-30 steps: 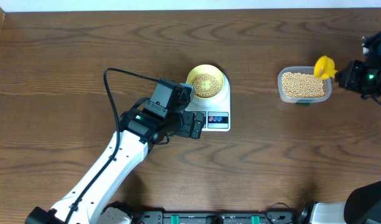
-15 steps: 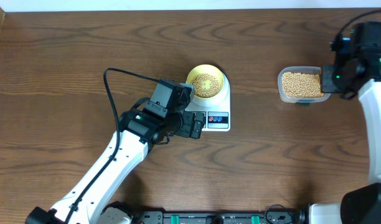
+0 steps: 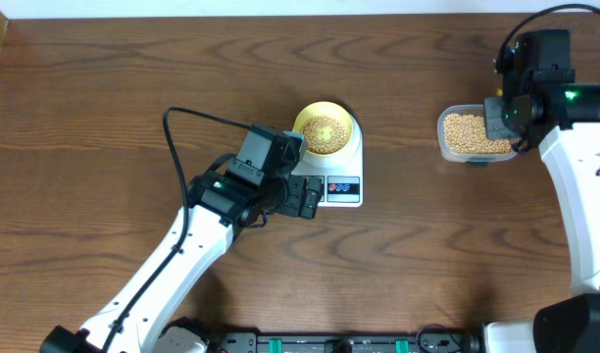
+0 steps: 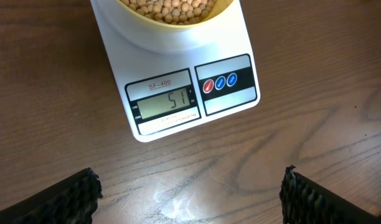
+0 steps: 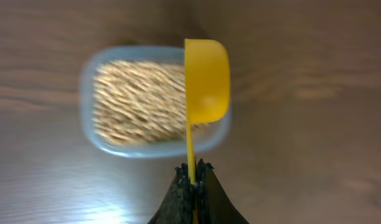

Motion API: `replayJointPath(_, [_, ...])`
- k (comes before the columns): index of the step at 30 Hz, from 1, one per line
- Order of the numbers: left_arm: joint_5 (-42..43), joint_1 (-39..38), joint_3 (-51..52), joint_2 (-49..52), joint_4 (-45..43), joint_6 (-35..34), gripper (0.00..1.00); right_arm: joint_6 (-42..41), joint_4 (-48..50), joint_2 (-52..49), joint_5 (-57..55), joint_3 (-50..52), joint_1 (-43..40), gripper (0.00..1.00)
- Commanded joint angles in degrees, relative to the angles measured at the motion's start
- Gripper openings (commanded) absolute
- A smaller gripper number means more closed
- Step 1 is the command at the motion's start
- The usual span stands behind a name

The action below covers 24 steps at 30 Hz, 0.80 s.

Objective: Scoop item into bowl and weigh 50g on scale
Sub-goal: 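Dip the scoop into the chickpea tub to fill it, then carry the filled scoop left over the yellow bowl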

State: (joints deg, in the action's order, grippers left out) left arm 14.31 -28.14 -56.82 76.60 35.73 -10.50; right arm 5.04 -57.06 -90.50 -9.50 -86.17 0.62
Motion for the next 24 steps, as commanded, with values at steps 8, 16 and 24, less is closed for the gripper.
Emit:
replayJointPath(8, [0.2,0.0,0.5,-0.7,0.0,0.3,0.94,-8.2,21.2,-0.6,38.8,-0.3,1.0,0.01])
replayJointPath(16, [0.2,0.0,0.5,-0.7,0.0,0.3,0.94,-1.8,25.3,-4.0,39.9,-0.3,5.9,0.01])
replayJointPath(24, [0.2,0.0,0.5,-0.7,0.0,0.3,0.94,4.3,25.4,-7.9,39.9,-0.3,11.1,0.01])
